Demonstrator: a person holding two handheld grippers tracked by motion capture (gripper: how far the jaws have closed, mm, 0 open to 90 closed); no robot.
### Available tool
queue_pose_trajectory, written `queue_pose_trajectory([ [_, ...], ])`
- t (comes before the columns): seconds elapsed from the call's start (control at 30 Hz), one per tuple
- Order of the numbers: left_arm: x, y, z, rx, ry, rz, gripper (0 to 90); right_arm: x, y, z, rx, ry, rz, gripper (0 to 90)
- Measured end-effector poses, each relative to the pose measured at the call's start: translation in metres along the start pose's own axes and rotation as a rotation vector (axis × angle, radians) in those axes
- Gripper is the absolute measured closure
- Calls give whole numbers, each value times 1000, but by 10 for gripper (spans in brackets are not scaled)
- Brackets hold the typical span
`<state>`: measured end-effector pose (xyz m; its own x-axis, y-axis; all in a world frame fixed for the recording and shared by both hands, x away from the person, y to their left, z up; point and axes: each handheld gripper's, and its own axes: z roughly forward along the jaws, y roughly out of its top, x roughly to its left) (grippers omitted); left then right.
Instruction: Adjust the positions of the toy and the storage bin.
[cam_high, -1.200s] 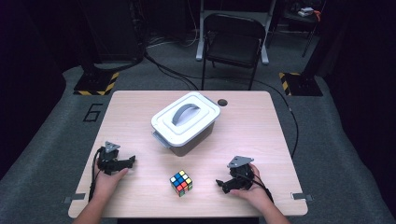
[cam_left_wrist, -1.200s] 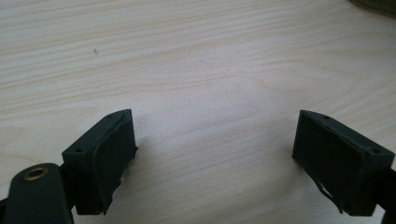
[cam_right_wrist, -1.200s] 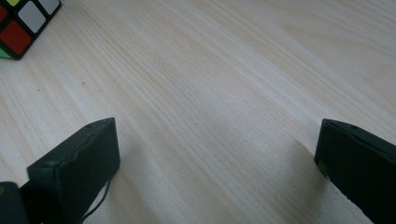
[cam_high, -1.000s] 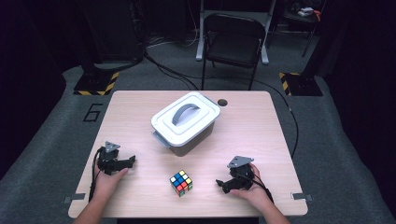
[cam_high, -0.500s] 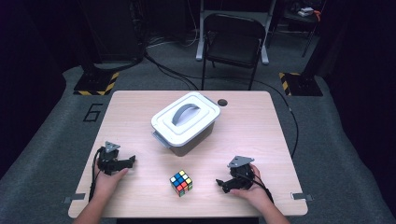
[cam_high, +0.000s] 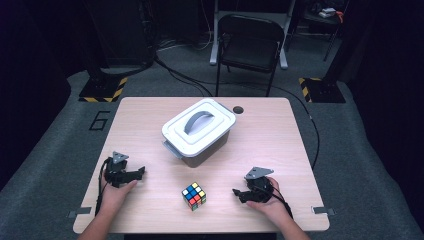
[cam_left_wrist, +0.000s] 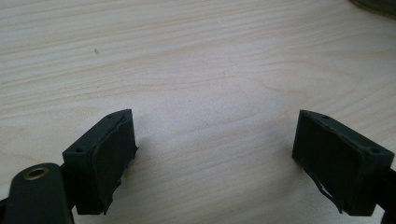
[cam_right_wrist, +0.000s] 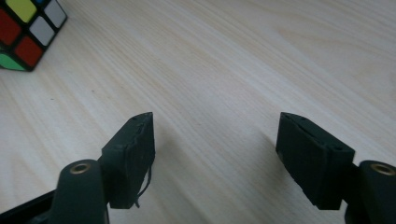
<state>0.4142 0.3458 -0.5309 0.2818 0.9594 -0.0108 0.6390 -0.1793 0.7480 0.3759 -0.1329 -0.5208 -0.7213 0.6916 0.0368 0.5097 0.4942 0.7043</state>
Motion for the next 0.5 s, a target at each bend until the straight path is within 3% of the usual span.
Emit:
queue_pose_trajectory([
  [0.1,0,0,0,0,0,1,134,3,4,-3,-19,30,25,339],
  [0.23,0,0,0,0,0,1,133,10,16,-11,-33,60,28,323],
  [0.3,0,0,0,-1,0,0,133,13,18,-14,-42,57,20,315],
  [0.4,0,0,0,0,0,1,134,24,29,-22,-56,36,-15,232],
  [0.5,0,0,0,0,0,1,134,31,36,-24,-74,39,-26,231],
])
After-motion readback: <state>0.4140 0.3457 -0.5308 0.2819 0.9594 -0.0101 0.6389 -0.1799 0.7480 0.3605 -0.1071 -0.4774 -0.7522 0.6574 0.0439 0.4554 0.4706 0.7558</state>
